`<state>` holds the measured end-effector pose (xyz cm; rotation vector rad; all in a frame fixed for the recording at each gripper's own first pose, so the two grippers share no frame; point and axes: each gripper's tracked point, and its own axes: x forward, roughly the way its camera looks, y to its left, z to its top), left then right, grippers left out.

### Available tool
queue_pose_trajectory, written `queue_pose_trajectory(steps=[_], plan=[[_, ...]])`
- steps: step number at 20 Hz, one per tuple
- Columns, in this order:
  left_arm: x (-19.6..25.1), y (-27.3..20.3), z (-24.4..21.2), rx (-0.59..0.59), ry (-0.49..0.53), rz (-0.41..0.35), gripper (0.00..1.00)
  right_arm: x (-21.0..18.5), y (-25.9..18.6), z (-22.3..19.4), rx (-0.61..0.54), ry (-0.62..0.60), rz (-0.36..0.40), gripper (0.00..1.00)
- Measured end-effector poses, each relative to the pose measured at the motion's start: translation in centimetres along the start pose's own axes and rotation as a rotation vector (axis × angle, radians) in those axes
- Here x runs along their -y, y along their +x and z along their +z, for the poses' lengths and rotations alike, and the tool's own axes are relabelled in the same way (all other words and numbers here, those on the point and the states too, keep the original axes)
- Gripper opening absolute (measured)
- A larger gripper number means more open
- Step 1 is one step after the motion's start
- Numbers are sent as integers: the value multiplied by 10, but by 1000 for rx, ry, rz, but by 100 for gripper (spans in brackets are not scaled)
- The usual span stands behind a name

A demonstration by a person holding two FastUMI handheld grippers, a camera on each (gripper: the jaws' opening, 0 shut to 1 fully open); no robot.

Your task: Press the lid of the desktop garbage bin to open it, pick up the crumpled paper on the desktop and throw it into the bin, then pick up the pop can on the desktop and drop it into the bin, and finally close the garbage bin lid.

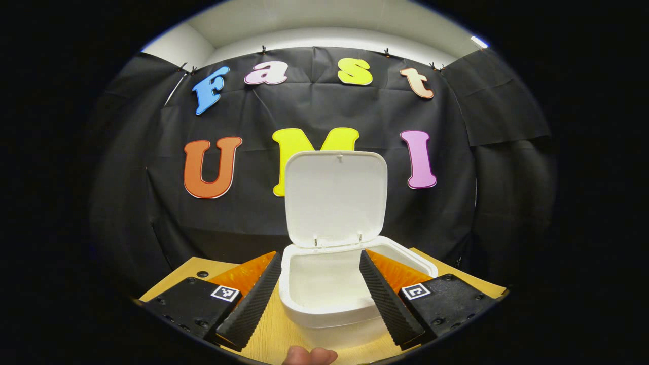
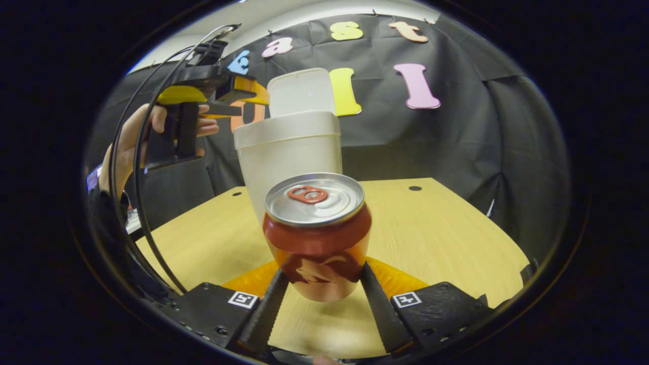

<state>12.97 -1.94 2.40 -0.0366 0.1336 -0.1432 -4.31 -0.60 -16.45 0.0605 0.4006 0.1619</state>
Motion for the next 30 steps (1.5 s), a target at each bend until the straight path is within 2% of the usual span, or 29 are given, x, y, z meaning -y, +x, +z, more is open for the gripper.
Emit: queue_pose_trajectory(steps=[4, 11, 14, 17, 20, 24, 30], plan=[[-15, -21, -9, 12, 3, 10, 99, -4, -10, 32, 59, -42, -9, 81], [-33, -65, -37, 31, -52, 16, 100, -25, -17, 100, 132, -93, 32, 81], [-44, -85, -47, 44, -39, 30, 100, -38, -17, 132, 157, -116, 61, 81], [-63, -102, -55, 48, -46, 64, 100, -45, -9, 160, 181, -161, 49, 81], [-78, -116, -64, 43, -63, 97, 100, -66, 1, 183, 185, -192, 78, 80], [-89, -144, -74, 45, -61, 128, 100, -91, 19, 211, 183, -189, 115, 81], [-94, -166, -76, 70, -27, 165, 100, -100, 62, 251, 180, -173, 103, 81]])
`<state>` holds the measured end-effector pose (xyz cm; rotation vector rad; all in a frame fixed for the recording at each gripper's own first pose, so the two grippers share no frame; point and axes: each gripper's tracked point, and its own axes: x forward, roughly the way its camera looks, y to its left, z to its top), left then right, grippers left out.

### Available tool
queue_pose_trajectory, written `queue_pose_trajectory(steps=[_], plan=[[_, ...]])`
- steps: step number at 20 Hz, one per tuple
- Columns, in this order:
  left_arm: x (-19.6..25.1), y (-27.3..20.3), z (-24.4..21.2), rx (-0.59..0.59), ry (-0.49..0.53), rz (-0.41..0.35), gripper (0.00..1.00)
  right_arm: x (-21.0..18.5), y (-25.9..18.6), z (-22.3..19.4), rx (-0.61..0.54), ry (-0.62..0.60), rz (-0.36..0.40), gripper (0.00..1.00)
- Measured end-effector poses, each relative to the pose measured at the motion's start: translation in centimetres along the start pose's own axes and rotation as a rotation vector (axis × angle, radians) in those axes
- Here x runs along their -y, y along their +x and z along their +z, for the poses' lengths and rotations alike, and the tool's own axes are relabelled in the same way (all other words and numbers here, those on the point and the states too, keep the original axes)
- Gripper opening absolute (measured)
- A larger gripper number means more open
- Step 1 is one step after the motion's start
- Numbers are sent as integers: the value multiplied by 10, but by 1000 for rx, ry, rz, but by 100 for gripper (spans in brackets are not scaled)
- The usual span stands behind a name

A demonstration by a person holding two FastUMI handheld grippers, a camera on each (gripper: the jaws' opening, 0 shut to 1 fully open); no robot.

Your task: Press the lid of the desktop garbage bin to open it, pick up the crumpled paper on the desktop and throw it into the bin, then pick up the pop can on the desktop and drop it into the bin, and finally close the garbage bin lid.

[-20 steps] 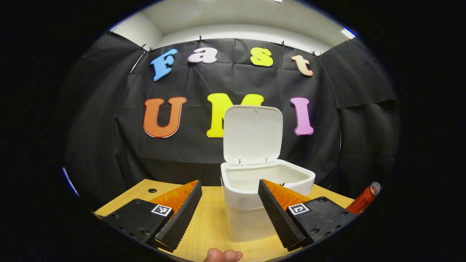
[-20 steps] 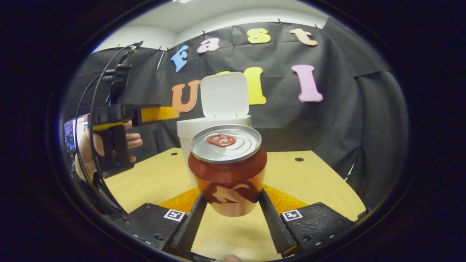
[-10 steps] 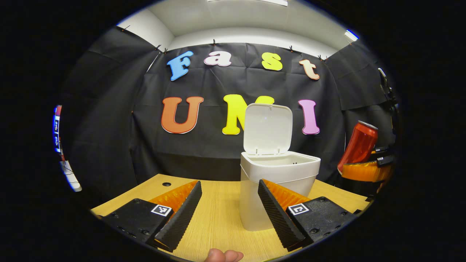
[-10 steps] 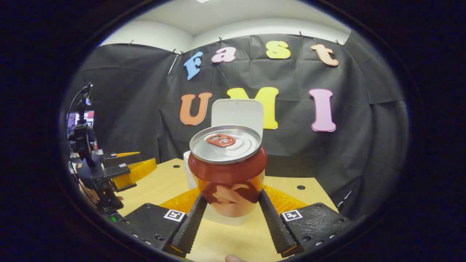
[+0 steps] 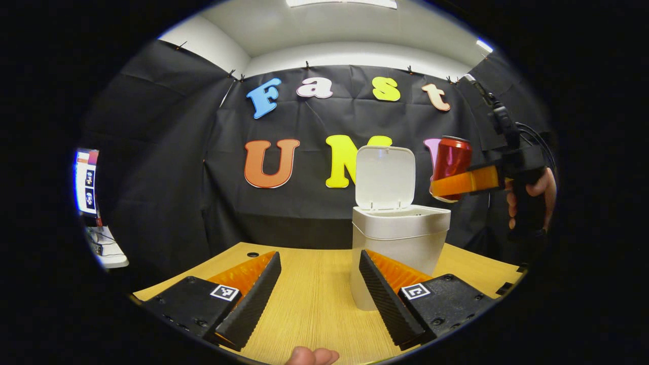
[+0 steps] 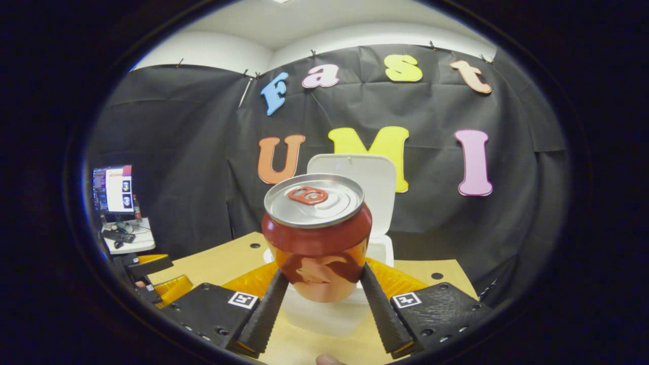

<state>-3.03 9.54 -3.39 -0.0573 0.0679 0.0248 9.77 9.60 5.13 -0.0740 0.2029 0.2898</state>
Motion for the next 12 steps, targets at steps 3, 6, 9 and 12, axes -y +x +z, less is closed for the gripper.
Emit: queue_pose_trajectory(steps=[3, 6, 9, 12], plan=[[-1, -8, 2, 14, 8, 4, 100, 10, 29, 5, -26, 34, -24, 81], [-11, -14, 1, 25, 28, 32, 100, 21, 56, 4, -48, 44, -64, 81], [-21, -18, -1, 26, 41, 62, 100, 23, 75, -4, -80, 34, -87, 81], [-25, -20, 1, 30, 43, 73, 100, 27, 88, -11, -102, 32, -103, 81]])
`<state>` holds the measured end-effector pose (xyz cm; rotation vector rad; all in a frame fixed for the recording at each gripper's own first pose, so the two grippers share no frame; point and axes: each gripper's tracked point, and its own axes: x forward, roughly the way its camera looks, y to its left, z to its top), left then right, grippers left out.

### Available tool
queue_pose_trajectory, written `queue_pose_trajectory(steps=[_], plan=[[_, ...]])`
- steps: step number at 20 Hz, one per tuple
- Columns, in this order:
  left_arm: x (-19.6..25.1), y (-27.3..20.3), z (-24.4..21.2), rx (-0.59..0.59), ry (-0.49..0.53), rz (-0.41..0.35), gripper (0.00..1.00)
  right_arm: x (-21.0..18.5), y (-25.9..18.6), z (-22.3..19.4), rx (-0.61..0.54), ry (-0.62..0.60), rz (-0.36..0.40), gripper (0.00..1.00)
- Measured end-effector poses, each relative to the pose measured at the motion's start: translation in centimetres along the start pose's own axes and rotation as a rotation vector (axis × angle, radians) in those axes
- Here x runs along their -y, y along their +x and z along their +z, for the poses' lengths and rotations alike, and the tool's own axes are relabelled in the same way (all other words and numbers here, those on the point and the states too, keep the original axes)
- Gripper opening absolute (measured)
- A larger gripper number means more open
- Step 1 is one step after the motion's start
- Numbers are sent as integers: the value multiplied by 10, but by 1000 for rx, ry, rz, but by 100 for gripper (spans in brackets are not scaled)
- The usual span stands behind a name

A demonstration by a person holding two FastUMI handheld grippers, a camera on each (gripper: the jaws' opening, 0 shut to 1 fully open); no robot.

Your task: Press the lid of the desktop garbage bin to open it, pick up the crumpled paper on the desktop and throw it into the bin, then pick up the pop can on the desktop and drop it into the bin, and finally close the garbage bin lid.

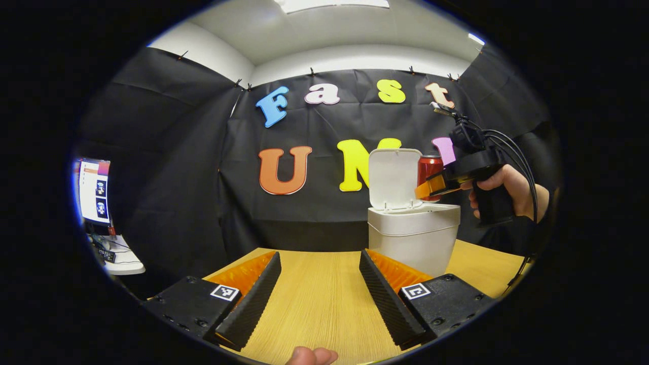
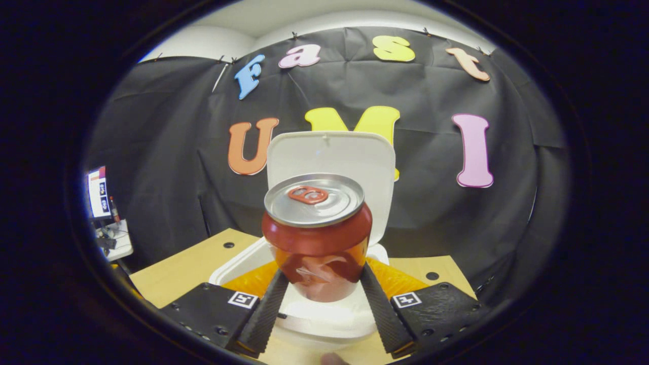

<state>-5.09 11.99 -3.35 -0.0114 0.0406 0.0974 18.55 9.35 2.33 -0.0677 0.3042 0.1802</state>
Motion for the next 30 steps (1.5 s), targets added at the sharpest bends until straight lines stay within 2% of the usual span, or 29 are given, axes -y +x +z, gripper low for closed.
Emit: queue_pose_trajectory(steps=[11, 15, 17, 21, 24, 30], plan=[[2, -3, -2, -7, -17, -8, 100, 3, 13, -11, -49, 22, -14, 83], [3, -4, -2, 0, -7, -5, 100, 2, 7, 3, 7, 25, -15, 83], [4, -3, -2, 1, -2, -6, 100, 2, -5, 12, 52, 22, -22, 88], [8, -3, -4, -2, -9, -15, 100, 3, -23, 28, 132, -2, -43, 89], [14, 1, -8, -14, -17, -21, 100, 4, -36, 29, 150, 5, -41, 96], [32, -1, -9, 7, -13, -48, 100, 20, -63, 28, 182, 4, -83, 95]])
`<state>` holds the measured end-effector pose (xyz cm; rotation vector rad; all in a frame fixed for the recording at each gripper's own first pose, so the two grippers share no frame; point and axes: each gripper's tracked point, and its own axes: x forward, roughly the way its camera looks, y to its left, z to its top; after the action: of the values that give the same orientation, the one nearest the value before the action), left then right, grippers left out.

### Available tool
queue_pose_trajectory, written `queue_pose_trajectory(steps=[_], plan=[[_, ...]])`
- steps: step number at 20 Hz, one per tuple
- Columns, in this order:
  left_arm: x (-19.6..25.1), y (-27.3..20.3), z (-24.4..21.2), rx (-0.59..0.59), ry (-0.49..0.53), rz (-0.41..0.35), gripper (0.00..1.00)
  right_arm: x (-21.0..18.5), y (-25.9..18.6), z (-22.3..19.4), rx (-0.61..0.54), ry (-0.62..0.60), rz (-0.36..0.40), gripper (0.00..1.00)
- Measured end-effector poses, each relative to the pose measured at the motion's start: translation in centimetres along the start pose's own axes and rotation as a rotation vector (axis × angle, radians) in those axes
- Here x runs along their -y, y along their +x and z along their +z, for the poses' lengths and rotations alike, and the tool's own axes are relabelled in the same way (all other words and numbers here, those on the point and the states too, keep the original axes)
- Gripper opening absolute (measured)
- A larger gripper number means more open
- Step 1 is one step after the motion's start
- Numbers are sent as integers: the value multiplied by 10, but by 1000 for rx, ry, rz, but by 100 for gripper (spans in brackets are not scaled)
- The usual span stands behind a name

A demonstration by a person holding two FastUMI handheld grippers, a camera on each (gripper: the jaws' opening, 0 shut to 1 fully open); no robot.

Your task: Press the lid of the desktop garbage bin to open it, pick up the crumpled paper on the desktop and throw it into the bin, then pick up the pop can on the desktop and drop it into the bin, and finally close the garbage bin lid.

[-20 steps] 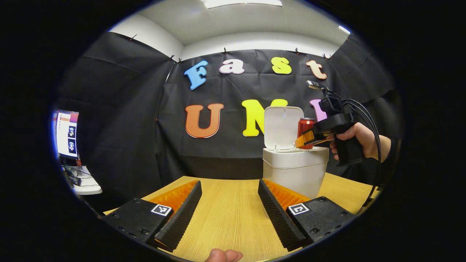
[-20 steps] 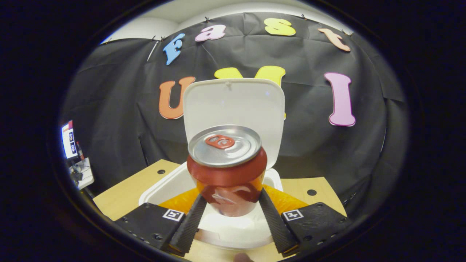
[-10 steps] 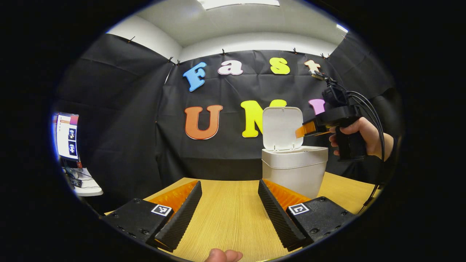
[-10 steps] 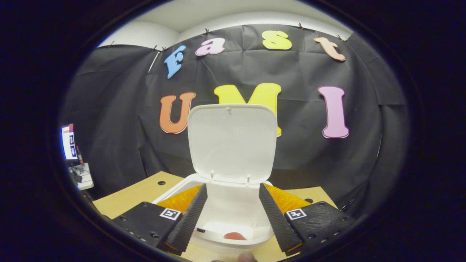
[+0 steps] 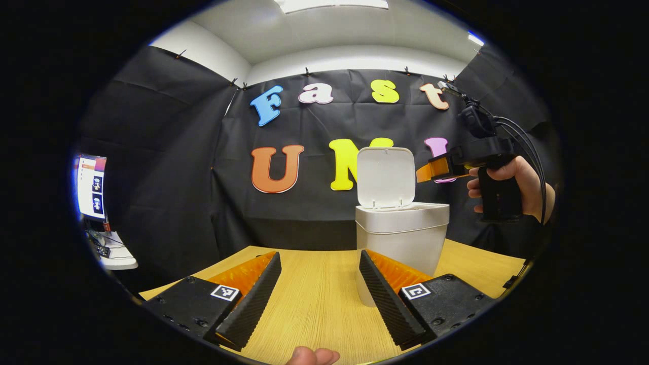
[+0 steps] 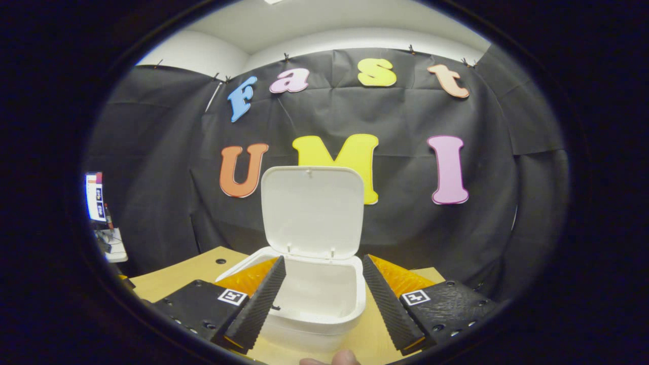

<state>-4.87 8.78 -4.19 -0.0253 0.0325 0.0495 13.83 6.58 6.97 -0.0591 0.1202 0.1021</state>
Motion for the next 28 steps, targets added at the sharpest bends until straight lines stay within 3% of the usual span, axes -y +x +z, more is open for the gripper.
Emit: queue_pose_trajectory(steps=[5, 9, 12, 19, 23, 28], plan=[[11, 9, -17, -19, -32, -36, 100, -2, -12, 24, 41, -7, 15, 94], [11, 15, -23, -15, -23, -34, 100, -9, -1, 69, 91, 14, 26, 94], [11, 12, -27, -22, -22, -41, 100, -17, 22, 108, 131, 25, 38, 94], [-10, 9, -12, 9, -21, -12, 100, -32, 99, 156, 160, 71, 25, 94], [-24, 4, -7, 15, -32, 5, 100, -31, 141, 155, 116, 142, -5, 94], [-38, 2, -5, 18, -24, 36, 100, -32, 162, 141, 76, 90, -31, 92]])
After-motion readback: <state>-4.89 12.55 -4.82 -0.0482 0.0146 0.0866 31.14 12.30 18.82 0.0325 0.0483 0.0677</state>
